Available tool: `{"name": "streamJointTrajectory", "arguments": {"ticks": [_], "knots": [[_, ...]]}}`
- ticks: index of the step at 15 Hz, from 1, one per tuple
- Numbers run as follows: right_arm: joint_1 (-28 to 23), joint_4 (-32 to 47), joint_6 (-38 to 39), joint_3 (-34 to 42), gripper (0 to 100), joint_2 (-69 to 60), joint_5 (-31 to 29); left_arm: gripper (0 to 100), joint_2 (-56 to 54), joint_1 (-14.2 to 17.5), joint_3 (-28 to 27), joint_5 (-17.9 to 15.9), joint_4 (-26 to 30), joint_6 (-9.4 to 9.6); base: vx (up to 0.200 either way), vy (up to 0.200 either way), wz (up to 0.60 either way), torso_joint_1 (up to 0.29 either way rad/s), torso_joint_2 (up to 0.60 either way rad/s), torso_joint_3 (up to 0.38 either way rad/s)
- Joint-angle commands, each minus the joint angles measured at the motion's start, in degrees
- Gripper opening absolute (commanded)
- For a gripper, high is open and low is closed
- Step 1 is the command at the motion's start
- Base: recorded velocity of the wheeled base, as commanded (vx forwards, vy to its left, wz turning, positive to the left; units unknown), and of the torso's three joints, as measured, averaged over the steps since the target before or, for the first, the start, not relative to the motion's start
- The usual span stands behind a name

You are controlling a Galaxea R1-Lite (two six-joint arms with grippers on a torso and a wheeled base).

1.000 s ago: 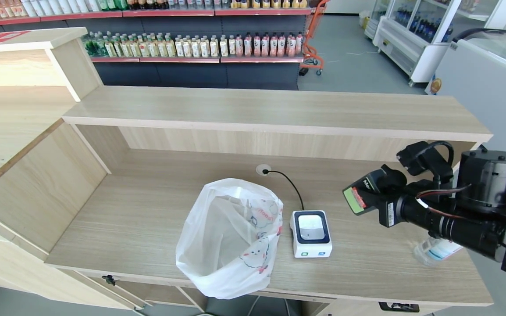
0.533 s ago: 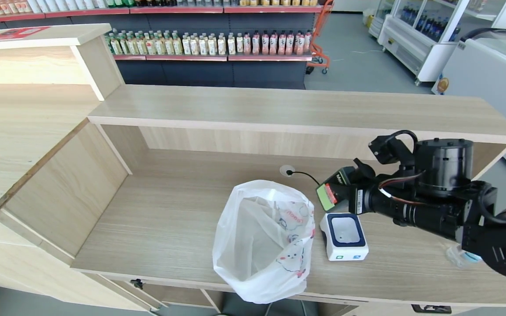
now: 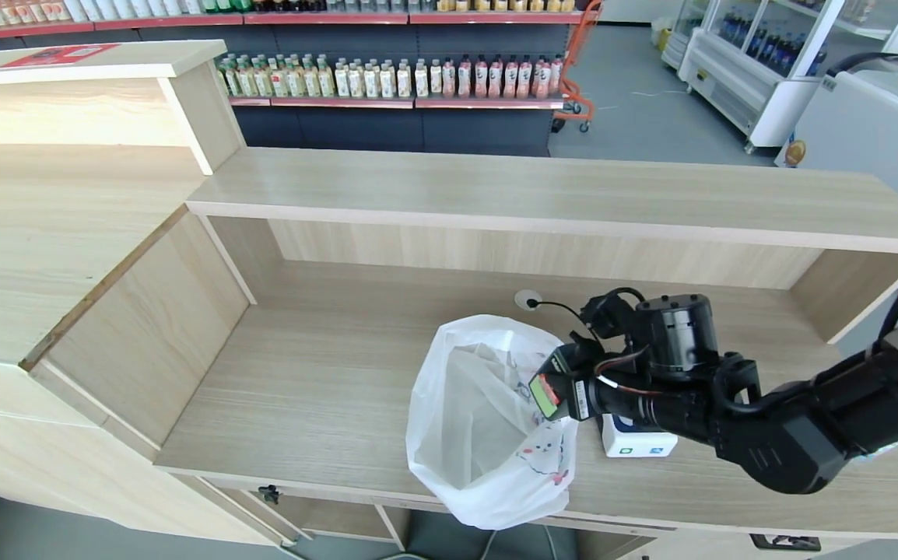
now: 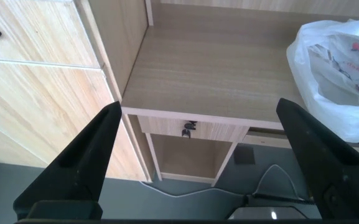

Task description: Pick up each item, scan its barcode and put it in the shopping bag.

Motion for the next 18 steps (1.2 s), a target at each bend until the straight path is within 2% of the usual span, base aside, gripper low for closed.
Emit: {"name": "streamJointTrajectory", "arguments": {"ticks": [1, 7, 18], "knots": [[0.8, -0.8, -0.2, -0.6, 0, 4.1, 0.0, 100, 0.0, 0.1, 0.0, 0.0, 0.0, -0.04, 0.000, 0.000, 0.00, 0.000, 0.00, 0.000], [4.1, -8.7, -3.7, -1.4, 0, 12.7, -0.1, 100, 0.0, 0.1, 0.0, 0.0, 0.0, -0.04, 0.000, 0.000, 0.00, 0.000, 0.00, 0.000], [6.5, -10.4, -10.2, -4.8, 0, 20.1, -2.3, 100, 0.0, 0.1, 0.0, 0.0, 0.0, -0.04, 0.000, 0.000, 0.00, 0.000, 0.00, 0.000]]}}
